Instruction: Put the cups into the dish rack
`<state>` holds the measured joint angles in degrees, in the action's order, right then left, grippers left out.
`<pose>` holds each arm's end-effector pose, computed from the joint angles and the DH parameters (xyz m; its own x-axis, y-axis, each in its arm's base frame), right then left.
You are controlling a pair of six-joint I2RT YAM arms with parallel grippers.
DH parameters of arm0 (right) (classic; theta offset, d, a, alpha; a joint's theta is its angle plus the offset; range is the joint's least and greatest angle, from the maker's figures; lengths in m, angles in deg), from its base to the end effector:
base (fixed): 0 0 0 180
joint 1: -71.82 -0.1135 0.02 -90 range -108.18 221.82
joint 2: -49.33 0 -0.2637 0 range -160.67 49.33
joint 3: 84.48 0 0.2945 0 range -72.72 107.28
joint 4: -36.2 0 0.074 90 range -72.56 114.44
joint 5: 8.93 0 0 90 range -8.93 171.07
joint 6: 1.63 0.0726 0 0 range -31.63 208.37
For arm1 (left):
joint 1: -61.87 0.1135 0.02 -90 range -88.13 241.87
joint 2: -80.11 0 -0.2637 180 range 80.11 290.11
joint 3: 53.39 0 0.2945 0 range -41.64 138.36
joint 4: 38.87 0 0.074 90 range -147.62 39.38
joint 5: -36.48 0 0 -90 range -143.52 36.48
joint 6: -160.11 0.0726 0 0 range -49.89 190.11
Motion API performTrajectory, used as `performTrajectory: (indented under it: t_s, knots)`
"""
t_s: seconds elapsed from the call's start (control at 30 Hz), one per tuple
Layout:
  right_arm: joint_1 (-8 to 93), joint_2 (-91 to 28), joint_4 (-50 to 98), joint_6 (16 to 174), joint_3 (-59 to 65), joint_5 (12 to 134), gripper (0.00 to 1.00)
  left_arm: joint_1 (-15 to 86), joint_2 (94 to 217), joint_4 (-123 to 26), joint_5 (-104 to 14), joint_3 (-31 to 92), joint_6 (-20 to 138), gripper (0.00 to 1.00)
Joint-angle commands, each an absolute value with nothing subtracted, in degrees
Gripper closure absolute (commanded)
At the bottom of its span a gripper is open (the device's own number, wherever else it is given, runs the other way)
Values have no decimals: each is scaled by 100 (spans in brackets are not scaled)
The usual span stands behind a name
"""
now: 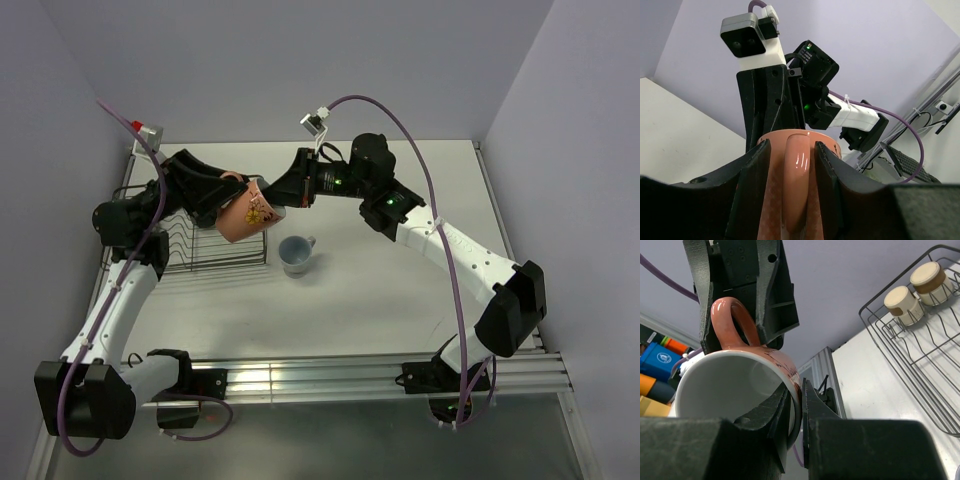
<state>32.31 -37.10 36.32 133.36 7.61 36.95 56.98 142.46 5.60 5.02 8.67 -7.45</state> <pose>0.2935 0.3076 0.4184 -0.6457 0.1253 -0.7532 -0.7559 0.0348 0.6538 0.2661 -0.0849 0.4236 -0.4891 -0.4697 -0.7350 0.8190 0.0428 -0.5723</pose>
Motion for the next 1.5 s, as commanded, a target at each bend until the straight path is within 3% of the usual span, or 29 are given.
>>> performTrajectory:
  t_s: [0.0,0.13,0.23,0.33,0.57,0.63,0.7,0.73,0.83,1.13,1.2,1.33,1.47]
  knots:
    - [3271,-3434,4685,13794,1121,3792,100,5703,14181,703,888,723,-741,51]
    - [3271,-3434,4738,13847,1095,3783,100,5712,14172,659,888,688,-724,49]
    - [3280,-3416,4738,13856,1060,3774,100,5721,14155,615,879,697,-662,55]
    - [3280,-3408,4694,13821,1016,3774,100,5721,14207,659,897,758,-671,65]
    - [3288,-3408,4536,13706,1016,3809,100,5747,14357,372,1081,1004,-497,100]
    - [3288,-3425,4484,13698,1024,3818,100,5756,14366,11,1152,1127,-250,100]
    - [3306,-3434,4361,13680,1059,3844,89,5765,14357,-419,1178,1189,92,100]
    - [3306,-3451,4325,13663,1060,3845,76,5773,14348,-535,1178,1250,181,100]
    - [3324,-3460,4193,13575,1077,3880,56,5817,14348,-939,1231,1390,532,100]
    - [3394,-3434,3623,13215,1077,4090,24,6282,14594,-3108,1415,2391,2464,100]
    - [3464,-3417,3308,13004,1077,4169,20,6406,14708,-4048,1494,2655,3263,100]
    - [3657,-3268,2832,12635,893,4363,0,6652,15094,-5875,1416,3523,4836,100]
    - [3964,-3109,2611,12406,638,4416,0,6661,15639,-8100,740,4518,7346,100]
